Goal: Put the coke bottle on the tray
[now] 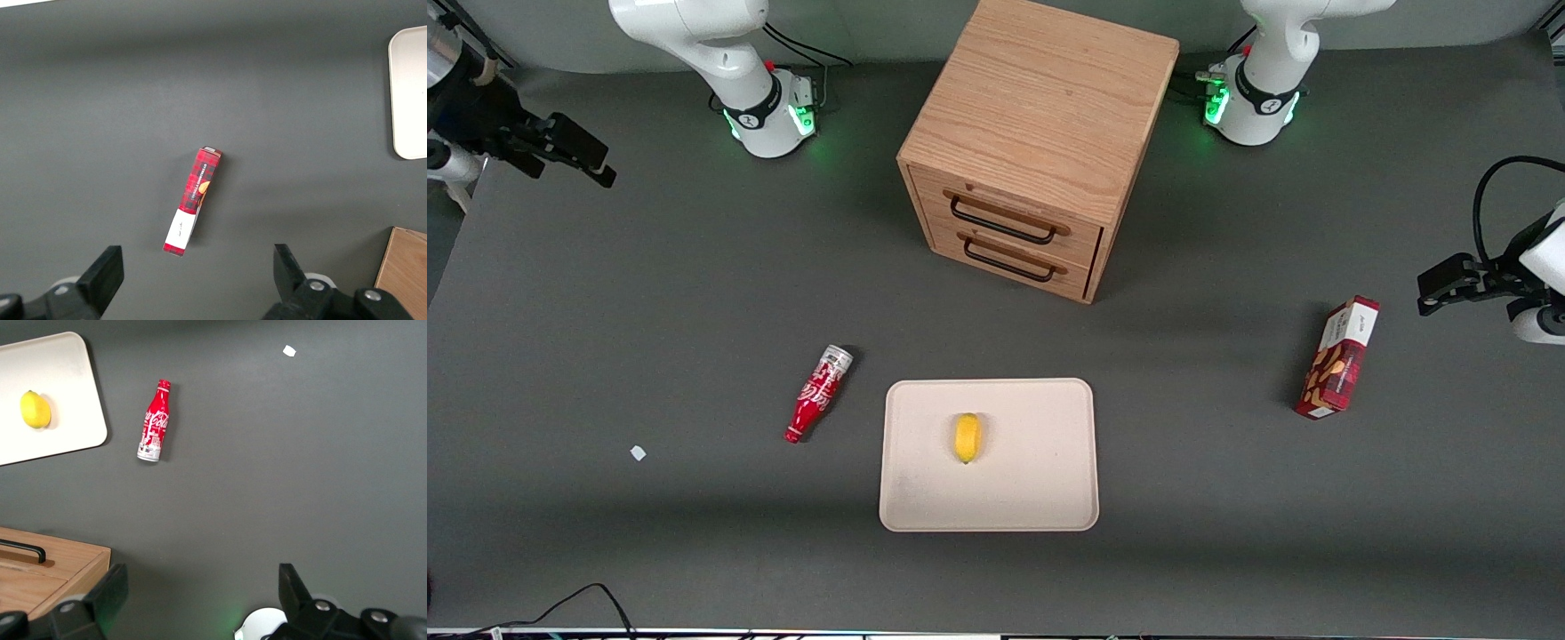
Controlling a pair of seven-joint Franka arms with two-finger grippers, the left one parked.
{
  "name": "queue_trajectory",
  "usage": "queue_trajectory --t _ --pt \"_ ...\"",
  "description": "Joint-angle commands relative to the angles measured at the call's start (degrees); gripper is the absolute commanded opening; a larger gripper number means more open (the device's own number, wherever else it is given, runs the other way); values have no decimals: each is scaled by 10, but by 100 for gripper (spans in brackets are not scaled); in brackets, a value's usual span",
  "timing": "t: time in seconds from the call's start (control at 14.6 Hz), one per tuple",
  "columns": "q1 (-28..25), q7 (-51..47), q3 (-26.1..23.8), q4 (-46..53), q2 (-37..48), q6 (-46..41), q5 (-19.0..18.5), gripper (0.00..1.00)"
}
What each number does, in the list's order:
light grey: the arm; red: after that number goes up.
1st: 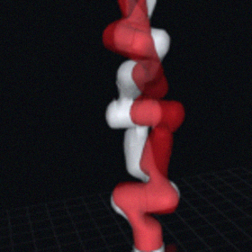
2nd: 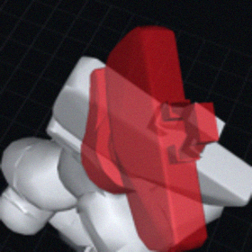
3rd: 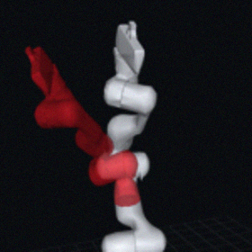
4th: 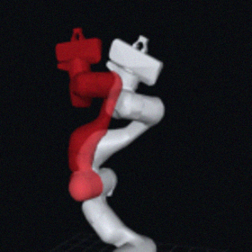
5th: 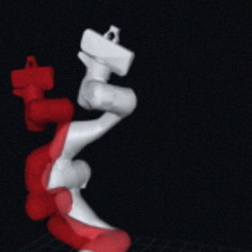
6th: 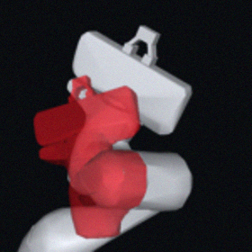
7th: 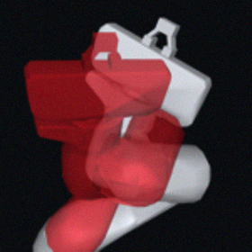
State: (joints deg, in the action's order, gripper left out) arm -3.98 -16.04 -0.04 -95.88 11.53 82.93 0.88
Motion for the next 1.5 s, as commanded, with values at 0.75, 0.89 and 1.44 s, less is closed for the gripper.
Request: queue_trajectory --t 0.75,0.89,1.44 --pt "-5 1 7 52 -35 -61 13 100" --pt "-9 0 1 80 -44 -59 11 100" --pt "-21 -203 -30 203 -211 -12 48 100"
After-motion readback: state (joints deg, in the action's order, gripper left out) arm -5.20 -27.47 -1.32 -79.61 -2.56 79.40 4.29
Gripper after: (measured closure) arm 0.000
